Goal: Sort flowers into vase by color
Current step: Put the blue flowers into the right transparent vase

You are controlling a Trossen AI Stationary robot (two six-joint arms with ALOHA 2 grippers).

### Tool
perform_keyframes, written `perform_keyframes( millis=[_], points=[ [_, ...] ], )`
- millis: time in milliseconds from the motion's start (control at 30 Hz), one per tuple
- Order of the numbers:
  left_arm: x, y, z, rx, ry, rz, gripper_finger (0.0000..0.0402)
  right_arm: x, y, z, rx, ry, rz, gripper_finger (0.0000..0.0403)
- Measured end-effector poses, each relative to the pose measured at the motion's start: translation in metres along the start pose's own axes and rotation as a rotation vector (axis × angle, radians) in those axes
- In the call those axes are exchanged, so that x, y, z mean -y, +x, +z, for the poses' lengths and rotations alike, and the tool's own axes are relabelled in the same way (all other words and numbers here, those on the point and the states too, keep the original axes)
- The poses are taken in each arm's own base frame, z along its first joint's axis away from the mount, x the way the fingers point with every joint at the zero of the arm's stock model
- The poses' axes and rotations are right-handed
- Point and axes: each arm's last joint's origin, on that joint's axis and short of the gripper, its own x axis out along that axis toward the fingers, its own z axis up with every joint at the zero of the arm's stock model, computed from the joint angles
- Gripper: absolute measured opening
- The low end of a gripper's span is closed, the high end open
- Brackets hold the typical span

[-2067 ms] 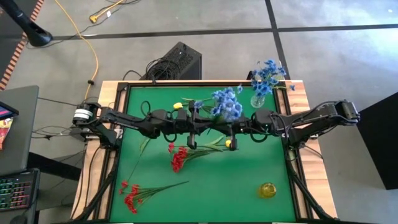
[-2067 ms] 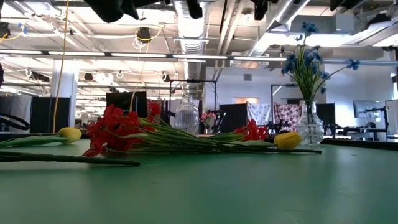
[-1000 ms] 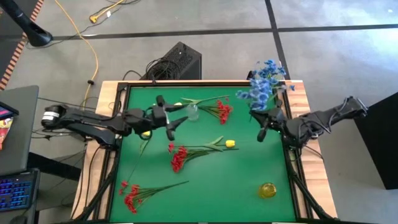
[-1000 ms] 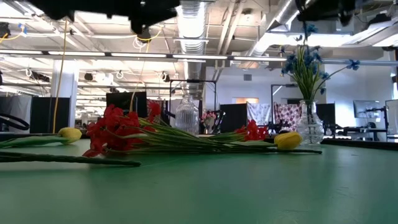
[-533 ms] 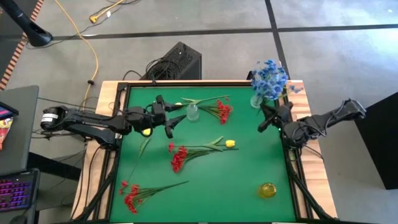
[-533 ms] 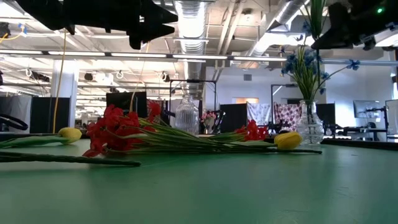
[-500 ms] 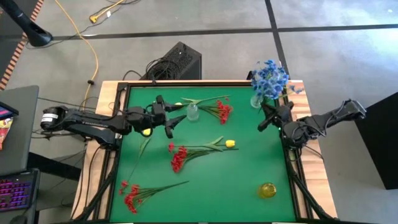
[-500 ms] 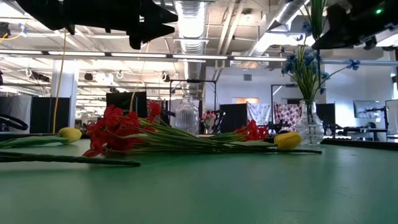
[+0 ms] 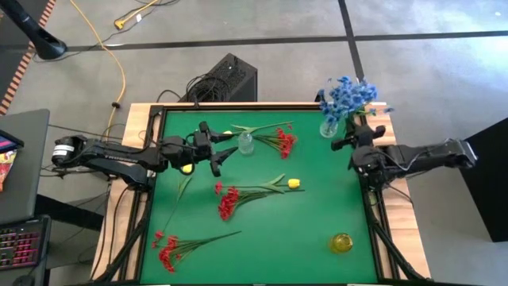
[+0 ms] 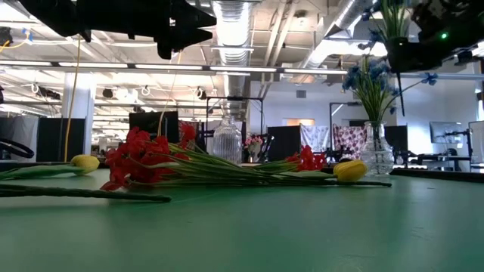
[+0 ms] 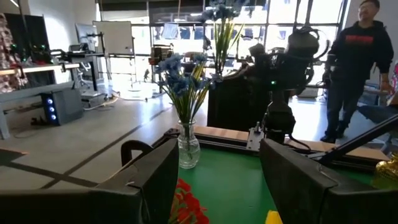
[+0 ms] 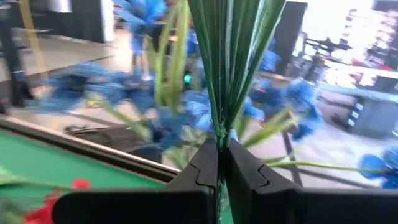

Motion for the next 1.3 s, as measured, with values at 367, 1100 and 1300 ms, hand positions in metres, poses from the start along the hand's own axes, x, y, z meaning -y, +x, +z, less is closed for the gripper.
perform_keyframes(
  millis=[367,1100,1300],
  points=[
    [0.000,0.000,0.000,0.002,0.011,0.000,0.0213,0.001,0.013,0.009,-0.010,0.142,-0.045,0.0037],
    [0.001,0.000,-0.002,-0.016,0.012,-0.026,0.0213,0.011,0.067,0.029,0.007,0.058,0.078,0.0037],
    [0.001,0.000,-0.002,-0.021,0.013,-0.026,0.0213,0.002,0.077,0.025,-0.013,0.018,0.081,0.0037]
  ],
)
